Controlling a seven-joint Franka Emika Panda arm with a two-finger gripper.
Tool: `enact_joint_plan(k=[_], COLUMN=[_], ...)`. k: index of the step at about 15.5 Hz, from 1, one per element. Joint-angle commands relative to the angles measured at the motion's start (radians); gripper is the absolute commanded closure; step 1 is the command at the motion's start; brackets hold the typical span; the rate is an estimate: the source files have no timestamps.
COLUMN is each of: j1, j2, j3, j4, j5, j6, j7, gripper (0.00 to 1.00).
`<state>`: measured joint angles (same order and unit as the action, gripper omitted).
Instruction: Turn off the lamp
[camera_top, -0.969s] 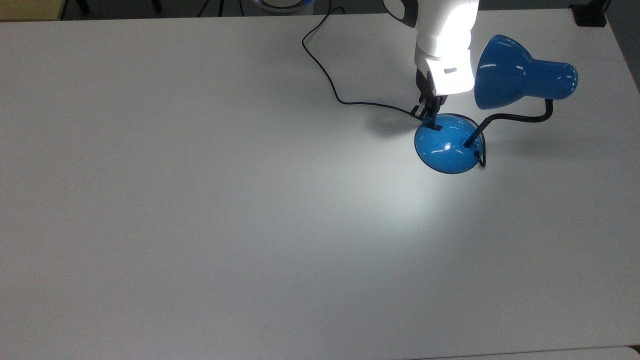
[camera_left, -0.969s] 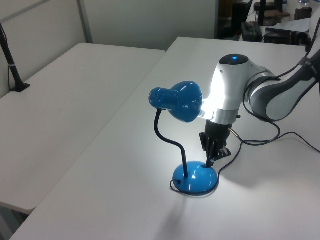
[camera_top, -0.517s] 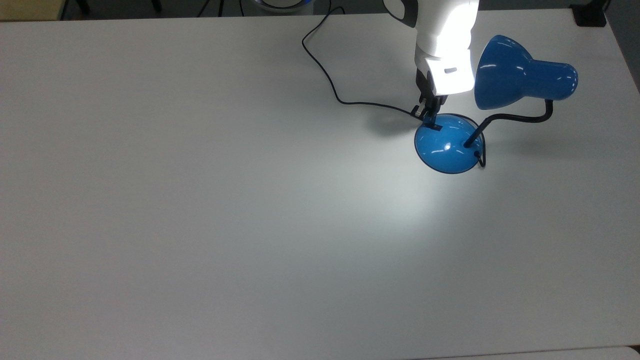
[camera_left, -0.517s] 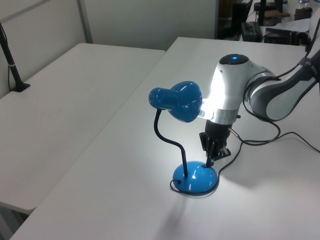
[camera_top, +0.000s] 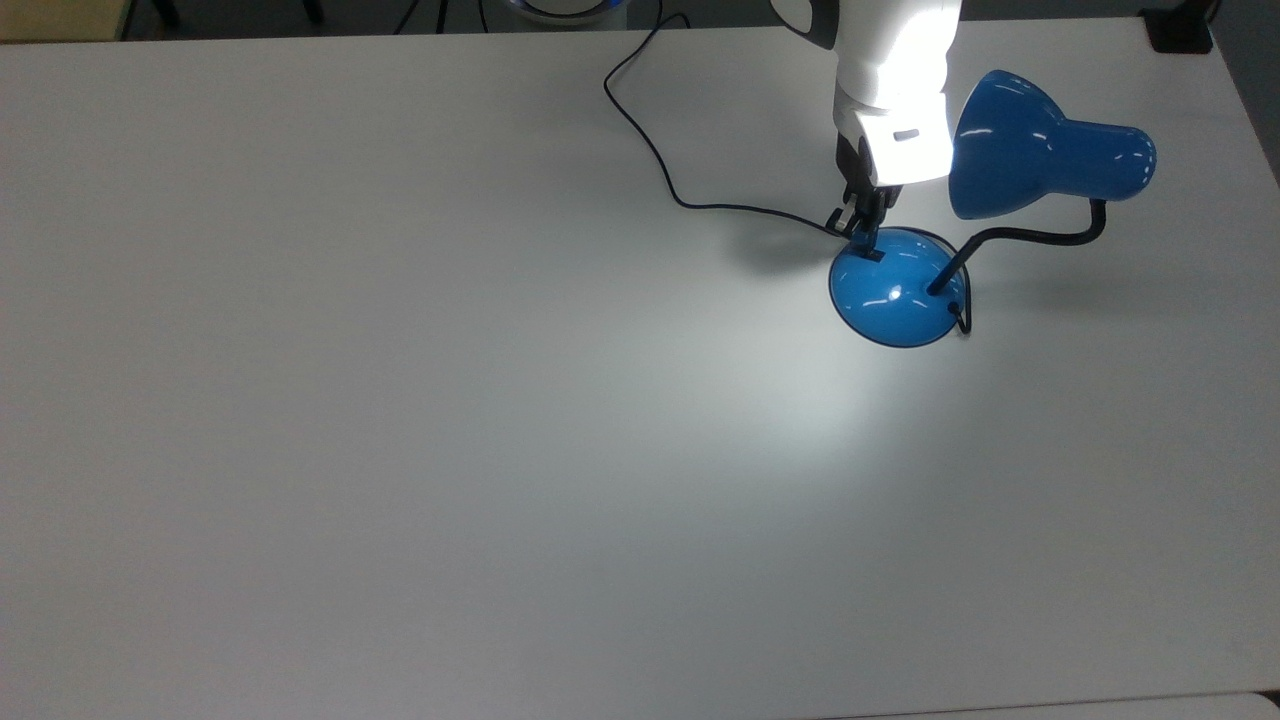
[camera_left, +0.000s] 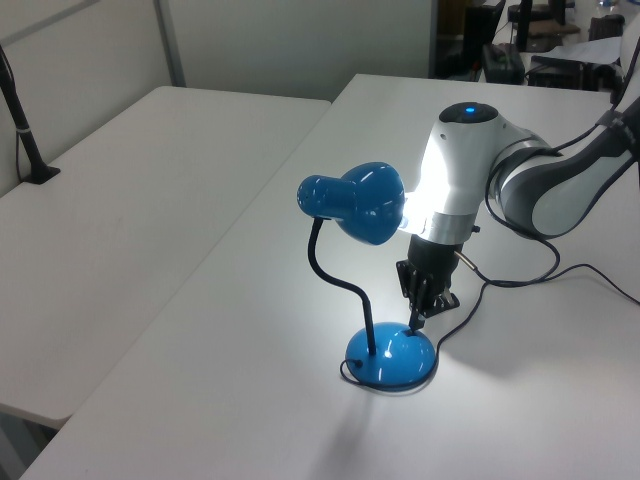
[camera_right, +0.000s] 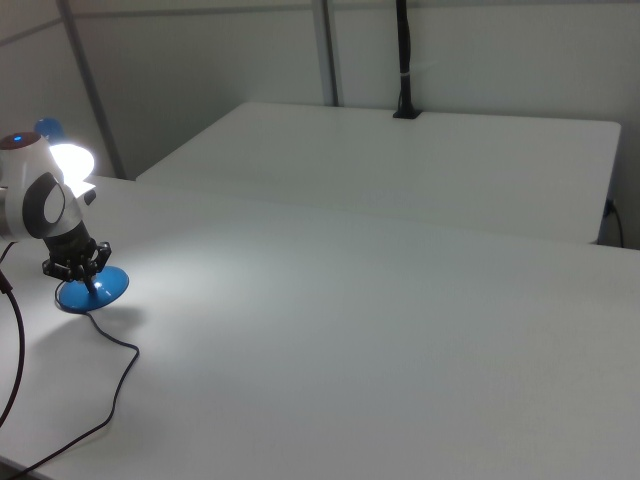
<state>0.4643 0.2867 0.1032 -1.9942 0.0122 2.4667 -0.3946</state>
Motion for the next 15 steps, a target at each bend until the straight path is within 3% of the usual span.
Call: enact_joint_plan(k=[1, 10, 15], j1=[0.004, 0.002, -0.033], j2=[0.000, 0.032, -0.078], j3=[0.000, 0.000, -0.032], j4=[0.009, 0.003, 0.011], j5=[0.023, 0.022, 0.011], j6=[-0.017, -0.029, -0.296], j7=[-0.018, -0.017, 0.133], gripper=[1.00, 1.00, 1.00])
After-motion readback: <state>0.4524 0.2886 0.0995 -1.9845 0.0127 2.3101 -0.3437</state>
